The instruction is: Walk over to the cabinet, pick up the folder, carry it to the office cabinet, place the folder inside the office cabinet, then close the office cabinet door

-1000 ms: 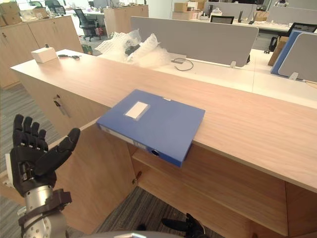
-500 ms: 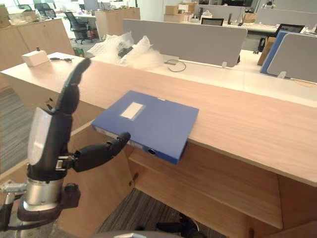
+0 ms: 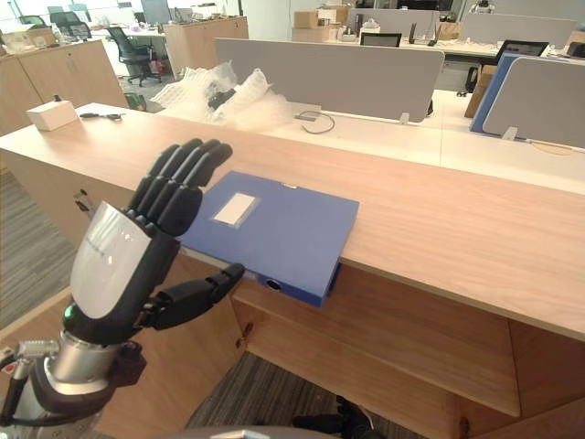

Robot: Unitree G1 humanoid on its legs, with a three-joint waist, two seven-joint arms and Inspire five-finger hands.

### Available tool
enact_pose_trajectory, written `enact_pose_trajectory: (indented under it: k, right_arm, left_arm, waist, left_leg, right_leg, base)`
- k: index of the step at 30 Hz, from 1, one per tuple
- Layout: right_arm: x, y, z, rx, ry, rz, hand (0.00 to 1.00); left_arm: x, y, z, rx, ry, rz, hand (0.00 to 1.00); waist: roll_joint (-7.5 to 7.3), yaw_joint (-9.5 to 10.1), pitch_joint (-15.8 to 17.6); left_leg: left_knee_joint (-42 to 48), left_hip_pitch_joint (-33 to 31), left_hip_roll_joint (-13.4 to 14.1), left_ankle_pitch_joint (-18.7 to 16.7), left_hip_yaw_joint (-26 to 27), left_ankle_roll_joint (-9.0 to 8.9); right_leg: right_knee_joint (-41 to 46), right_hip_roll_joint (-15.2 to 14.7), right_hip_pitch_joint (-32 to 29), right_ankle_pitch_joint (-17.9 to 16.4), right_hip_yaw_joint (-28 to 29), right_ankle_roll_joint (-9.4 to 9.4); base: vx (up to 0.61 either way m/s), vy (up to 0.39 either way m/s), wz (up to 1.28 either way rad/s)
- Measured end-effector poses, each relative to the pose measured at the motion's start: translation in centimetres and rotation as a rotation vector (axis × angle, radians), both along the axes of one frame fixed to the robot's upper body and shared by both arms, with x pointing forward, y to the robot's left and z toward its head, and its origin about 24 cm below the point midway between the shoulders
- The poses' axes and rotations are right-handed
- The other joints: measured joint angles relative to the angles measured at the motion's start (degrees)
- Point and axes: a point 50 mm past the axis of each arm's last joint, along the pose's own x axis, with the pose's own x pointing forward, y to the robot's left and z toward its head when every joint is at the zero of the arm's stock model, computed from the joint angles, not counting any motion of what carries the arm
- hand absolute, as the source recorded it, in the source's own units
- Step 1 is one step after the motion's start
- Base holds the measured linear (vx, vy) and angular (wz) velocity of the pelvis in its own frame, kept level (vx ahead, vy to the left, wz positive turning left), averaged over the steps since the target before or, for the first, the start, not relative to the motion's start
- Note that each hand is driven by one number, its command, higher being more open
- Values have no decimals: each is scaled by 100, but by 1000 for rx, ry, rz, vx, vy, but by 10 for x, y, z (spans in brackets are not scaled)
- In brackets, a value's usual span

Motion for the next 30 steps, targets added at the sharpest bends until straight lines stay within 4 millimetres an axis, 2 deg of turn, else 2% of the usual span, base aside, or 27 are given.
enact_pose_trajectory:
  k: [10,30]
  right_arm:
    - [1,-5,0,1,-6,-28,100]
    - [2,-5,1,7,-10,-24,100]
  left_arm:
    - [0,10,4,37,-23,57,100]
    - [1,8,0,54,28,34,100]
  waist:
    - [114,-9,14]
    - [142,-35,23]
  left_leg:
    - [-167,63,10,93,58,15]
    - [-334,149,21,167,118,20]
  right_leg:
    - [-27,-4,-38,0,69,0]
    - [20,-26,-82,0,157,1]
  base:
    - [-14,-1,-2]
    - [-2,1,-1]
